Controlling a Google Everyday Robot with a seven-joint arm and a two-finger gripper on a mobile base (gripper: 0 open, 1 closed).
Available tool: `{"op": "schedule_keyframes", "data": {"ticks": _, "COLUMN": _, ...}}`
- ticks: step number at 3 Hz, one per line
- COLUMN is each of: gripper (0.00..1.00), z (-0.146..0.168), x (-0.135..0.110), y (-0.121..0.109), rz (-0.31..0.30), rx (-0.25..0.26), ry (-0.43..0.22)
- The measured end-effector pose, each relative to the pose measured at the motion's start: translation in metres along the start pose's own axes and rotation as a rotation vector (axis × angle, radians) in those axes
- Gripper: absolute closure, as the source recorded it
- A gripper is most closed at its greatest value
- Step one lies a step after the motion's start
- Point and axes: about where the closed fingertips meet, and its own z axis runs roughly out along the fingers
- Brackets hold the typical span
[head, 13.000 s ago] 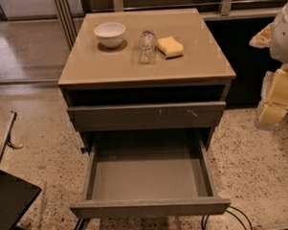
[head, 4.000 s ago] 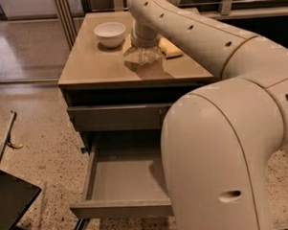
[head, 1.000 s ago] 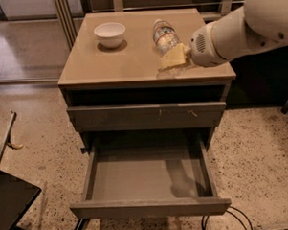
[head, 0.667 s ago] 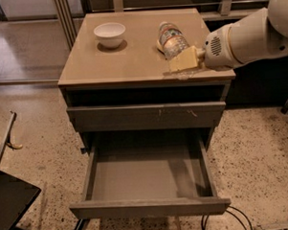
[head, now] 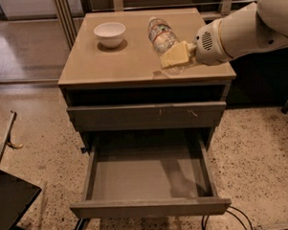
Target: Place water bottle into middle drawer
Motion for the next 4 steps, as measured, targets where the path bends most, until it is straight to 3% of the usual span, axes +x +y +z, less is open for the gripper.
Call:
{"op": "schedule_keyframes", "data": {"ticks": 1, "gripper": 1.00, "z": 0.007, "x": 0.025, "y": 0.017, "rz": -0.066, "rx": -0.089, "ry": 0.058}}
{"op": "schedule_keyframes", "data": {"ticks": 2, "gripper": 1.00, "z": 0.003, "x": 0.073, "y": 0.023, "rz": -0.156, "rx": -0.158, "ry": 0.125}}
{"op": "schedule_keyframes", "data": {"ticks": 3, "gripper": 1.00, "z": 0.015, "x": 0.136, "y": 0.011, "rz": -0.190, "rx": -0.184, "ry": 0.245}}
{"op": "schedule_keyframes", "data": {"ticks": 4, "gripper": 1.00, "z": 0.052, "x": 0.197, "y": -0.009, "rz": -0.171, "rx": -0.192, "ry": 0.367}}
